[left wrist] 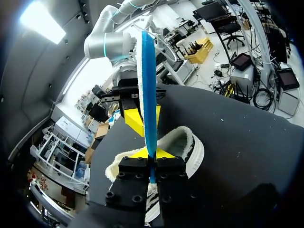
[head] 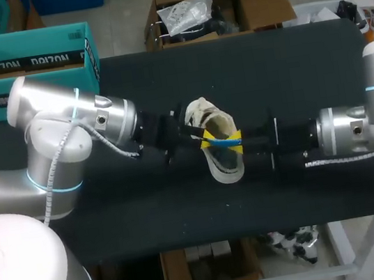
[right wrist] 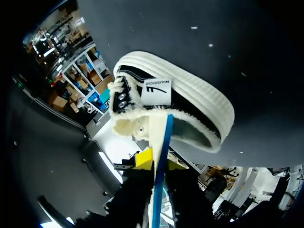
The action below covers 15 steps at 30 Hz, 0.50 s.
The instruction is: Open the shoe tongue, take the insole out of the shoe, put the insole back into the shoe, and pack the shoe into the shoebox
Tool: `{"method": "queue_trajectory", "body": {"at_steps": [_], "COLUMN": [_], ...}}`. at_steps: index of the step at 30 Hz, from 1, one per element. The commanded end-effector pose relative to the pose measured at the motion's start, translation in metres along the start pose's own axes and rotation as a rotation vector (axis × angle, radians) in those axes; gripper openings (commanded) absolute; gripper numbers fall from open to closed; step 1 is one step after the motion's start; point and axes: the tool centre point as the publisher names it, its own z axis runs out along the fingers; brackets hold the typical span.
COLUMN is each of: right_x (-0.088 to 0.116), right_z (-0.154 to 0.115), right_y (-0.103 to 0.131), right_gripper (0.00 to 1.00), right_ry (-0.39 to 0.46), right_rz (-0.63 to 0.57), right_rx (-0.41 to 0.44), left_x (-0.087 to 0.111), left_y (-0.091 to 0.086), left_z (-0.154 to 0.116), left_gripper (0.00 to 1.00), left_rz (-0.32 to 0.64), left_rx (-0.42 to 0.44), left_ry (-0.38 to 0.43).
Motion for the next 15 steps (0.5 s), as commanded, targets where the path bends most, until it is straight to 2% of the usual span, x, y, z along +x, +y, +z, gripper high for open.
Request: {"method": "queue_trajectory", "body": {"at_steps": [1,8,15], "right_x": [-0.001,0.000,-0.003], "right_z": [0.006,0.013,0.017], "right_y": [0.004,0.006,0.021], "right_gripper": [0.00,0.00,0.00], "right_ry": [-0.018,-0.051,-0.058], "right_rz": [-0.011,-0.083,-0.097], "right_rx": [0.011,0.007,-0.001], "left_x": [0.003,0.002,0.002], "left_y": [-0.004,-0.007,0.008], "left_z": [-0.002,-0.001,0.005], "left_gripper": [0.00,0.00,0.00], "left_rz": [0.020,0.078,0.066], "left_rx": [-0.004,-0.015,-0.023], "left_ry": [-0.007,0.010,0.022]}}
